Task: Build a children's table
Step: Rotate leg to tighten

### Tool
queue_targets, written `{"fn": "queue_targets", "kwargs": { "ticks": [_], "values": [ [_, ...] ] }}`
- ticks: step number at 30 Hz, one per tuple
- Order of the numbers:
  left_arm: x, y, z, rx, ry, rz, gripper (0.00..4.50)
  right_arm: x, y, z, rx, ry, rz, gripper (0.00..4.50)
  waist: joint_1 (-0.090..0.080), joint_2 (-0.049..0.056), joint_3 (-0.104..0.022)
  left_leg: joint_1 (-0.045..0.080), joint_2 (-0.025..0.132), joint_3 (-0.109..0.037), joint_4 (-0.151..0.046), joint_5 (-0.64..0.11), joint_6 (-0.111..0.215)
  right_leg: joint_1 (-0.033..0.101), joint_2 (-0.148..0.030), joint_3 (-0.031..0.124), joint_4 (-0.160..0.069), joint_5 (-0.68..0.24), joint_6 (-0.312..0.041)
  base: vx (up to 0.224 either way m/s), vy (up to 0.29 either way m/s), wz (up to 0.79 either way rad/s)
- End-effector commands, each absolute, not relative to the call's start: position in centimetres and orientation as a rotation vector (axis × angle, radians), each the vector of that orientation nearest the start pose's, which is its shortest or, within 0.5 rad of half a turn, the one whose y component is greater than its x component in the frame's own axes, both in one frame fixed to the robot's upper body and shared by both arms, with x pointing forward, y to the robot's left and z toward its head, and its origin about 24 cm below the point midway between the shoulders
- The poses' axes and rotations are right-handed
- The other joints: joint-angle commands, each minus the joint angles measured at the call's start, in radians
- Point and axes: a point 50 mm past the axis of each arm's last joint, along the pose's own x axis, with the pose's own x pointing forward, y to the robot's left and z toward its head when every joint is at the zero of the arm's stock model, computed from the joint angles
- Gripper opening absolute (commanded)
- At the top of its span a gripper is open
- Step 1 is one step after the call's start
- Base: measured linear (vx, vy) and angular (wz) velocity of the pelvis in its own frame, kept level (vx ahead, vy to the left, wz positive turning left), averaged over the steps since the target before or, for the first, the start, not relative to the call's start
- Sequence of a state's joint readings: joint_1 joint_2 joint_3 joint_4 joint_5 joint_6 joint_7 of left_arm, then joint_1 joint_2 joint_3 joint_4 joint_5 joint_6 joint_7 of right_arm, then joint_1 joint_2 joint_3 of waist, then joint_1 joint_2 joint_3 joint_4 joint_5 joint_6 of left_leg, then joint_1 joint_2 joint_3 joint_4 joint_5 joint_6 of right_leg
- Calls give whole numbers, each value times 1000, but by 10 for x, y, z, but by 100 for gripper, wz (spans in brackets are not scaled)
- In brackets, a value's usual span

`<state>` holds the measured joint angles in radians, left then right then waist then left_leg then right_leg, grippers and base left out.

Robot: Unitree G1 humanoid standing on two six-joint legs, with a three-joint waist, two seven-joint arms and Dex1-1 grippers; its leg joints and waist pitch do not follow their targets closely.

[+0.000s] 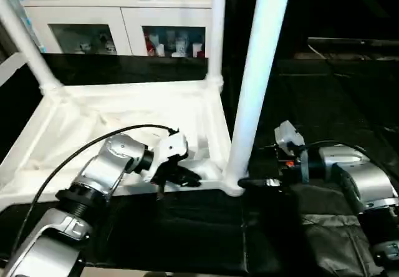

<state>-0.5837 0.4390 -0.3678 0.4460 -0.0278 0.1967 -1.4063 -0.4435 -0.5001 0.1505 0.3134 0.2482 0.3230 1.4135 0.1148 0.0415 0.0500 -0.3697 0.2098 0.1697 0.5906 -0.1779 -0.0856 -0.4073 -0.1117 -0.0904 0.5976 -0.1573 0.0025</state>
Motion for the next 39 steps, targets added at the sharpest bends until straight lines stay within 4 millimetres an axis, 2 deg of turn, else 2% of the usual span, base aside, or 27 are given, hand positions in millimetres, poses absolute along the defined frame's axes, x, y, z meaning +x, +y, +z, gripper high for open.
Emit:
{"fn": "queue_targets", "kwargs": {
  "ticks": [1, 3, 5, 9, 12, 13, 14, 24, 27, 32, 34, 35, 36, 37, 38, 39],
  "values": [
    [296, 121, 73, 440, 471, -1662, 0, 289, -167, 83, -99, 370, 1478, 410, -3, -19, -73, 8, 18, 8, -67, -195, 66, 54, -32, 40, -58, -232, -246, 0, 0, 0],
    [294, 122, 73, 440, 471, -1680, 0, 289, -166, 83, -91, 367, 1492, 405, -2, -18, -72, 7, 17, 9, -67, -193, 67, 54, -31, 39, -57, -231, -247, 0, 0, 0],
    [292, 122, 73, 441, 471, -1692, 0, 289, -165, 83, -88, 363, 1500, 372, -2, -18, -72, 8, 18, 8, -67, -200, 66, 54, -32, 40, -58, -239, -246, 0, 0, 0],
    [290, 121, 73, 451, 472, -1721, 0, 288, -164, 82, -83, 364, 1525, 355, -3, -19, -72, 7, 17, 8, -68, -201, 64, 54, -30, 40, -58, -245, -242, 0, 0, 0],
    [288, 120, 73, 459, 468, -1732, 0, 287, -163, 80, -87, 374, 1545, 319, -3, -21, -72, 6, 17, 9, -67, -197, 64, 54, -31, 40, -58, -248, -240, 0, 0, 0],
    [288, 119, 73, 459, 467, -1732, 0, 286, -163, 80, -89, 375, 1547, 319, -2, -21, -72, 7, 17, 8, -67, -198, 64, 54, -31, 40, -58, -254, -239, 0, 0, 0],
    [288, 119, 74, 460, 466, -1734, 0, 286, -163, 79, -93, 376, 1551, 296, -3, -21, -71, 6, 17, 8, -67, -198, 63, 54, -31, 40, -59, -257, -237, 0, 0, 0],
    [289, 120, 75, 466, 463, -1728, 0, 283, -162, 76, -70, 397, 1582, 234, -2, -21, -73, 5, 16, 8, -65, -188, 66, 55, -31, 39, -57, -248, -237, 0, 0, 0],
    [291, 120, 75, 467, 461, -1711, 0, 282, -161, 75, -53, 405, 1584, 210, -2, -19, -73, 6, 16, 8, -65, -187, 65, 54, -30, 39, -56, -245, -239, 0, 0, 0],
    [302, 117, 72, 452, 480, -1569, 0, 280, -153, 70, 6, 428, 1536, 203, -4, -17, -70, 8, 16, 9, -67, -207, 56, 54, -29, 40, -60, -268, -235, 0, 0, 0],
    [314, 108, 73, 367, 450, -1432, 0, 284, -140, 60, 14, 444, 1400, 203, -5, -17, -64, 12, 12, 10, -68, -242, 37, 49, -28, 40, -71, -344, -211, 0, 0, 0],
    [314, 108, 73, 367, 450, -1432, 0, 284, -140, 60, 14, 444, 1400, 203, -7, -18, -64, 15, 11, 10, -68, -253, 29, 48, -29, 40, -74, -369, -202, 0, 0, 0],
    [321, 101, 75, 316, 438, -1351, 0, 289, -130, 53, 1, 436, 1300, 202, -9, -20, -65, 11, 9, 4, -71, -259, 17, 54, -33, 37, -76, -412, -181, 0, 0, 0],
    [321, 101, 75, 316, 438, -1351, 0, 289, -130, 53, 1, 436, 1300, 202, -15, -17, -59, 10, 5, 5, -73, -275, 7, 48, -30, 34, -86, -470, -155, 0, 0, 0],
    [325, 97, 76, 288, 433, -1308, 0, 292, -125, 50, 0, 435, 1243, 202, -16, -18, -61, 15, 5, 3, -72, -288, 3, 49, -34, 31, -90, -500, -142, 0, 0, 0],
    [330, 92, 77, 256, 427, -1251, 0, 298, -117, 46, 6, 440, 1164, 201, -24, -21, -61, 9, 2, 0, -73, -286, 1, 53, -33, 30, -91, -517, -126, 0, 0, 0]
  ]
}}
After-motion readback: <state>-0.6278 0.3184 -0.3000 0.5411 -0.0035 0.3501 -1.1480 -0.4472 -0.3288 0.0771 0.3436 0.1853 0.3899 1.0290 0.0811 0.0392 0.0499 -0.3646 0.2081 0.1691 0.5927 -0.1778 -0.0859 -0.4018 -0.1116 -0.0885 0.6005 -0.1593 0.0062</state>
